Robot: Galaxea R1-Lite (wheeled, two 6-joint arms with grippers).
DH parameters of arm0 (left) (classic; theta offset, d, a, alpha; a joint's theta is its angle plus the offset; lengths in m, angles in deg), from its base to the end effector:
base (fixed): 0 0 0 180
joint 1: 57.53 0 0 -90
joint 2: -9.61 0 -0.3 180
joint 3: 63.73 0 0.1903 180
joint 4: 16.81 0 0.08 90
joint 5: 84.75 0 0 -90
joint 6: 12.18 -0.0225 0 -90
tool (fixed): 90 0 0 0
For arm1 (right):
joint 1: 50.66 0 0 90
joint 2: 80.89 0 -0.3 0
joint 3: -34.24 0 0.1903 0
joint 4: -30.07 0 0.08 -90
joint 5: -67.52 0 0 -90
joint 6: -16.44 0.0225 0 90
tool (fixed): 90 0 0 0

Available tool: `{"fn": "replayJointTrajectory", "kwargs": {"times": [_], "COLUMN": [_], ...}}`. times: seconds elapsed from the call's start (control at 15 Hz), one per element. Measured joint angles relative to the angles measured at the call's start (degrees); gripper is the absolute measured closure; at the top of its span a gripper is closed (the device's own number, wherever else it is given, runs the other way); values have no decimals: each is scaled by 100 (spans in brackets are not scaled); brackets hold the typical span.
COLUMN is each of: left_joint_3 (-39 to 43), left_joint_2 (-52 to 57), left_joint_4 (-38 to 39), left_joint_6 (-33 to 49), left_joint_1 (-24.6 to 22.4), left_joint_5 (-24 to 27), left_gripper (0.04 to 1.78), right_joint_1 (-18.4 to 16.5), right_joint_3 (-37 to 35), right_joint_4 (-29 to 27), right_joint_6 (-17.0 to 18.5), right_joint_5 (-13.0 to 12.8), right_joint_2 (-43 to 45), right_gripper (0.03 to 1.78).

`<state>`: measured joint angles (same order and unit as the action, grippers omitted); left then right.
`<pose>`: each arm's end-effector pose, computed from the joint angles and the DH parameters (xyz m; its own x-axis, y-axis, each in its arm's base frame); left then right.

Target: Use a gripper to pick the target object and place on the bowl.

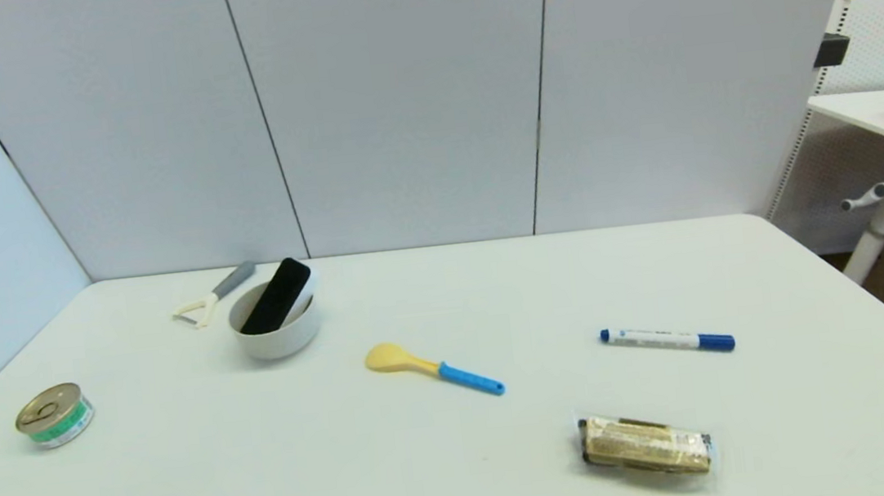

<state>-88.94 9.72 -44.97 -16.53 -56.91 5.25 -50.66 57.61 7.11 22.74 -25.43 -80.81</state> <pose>-0.0256 0.0003 0.0757 0.9987 -0.0108 -0.0495 0.0145 0.9970 0.0758 -0.0230 -0.0012 0.0762 0.9986 -0.0515 0.0085 0.0502 0.9926 0.1102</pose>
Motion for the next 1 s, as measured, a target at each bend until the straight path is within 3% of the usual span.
{"fn": "replayJointTrajectory", "kwargs": {"times": [0.67,1.0], "left_joint_3": [0,0], "left_joint_2": [0,0], "left_joint_4": [0,-2], "left_joint_6": [0,-2], "left_joint_1": [0,0], "left_joint_5": [0,0], "left_gripper": [11,11], "right_joint_1": [0,0], "right_joint_3": [0,0], "right_joint_4": [-17,2], "right_joint_6": [-77,155], "right_joint_5": [23,-11], "right_joint_2": [0,0], "right_gripper": [10,10]}}
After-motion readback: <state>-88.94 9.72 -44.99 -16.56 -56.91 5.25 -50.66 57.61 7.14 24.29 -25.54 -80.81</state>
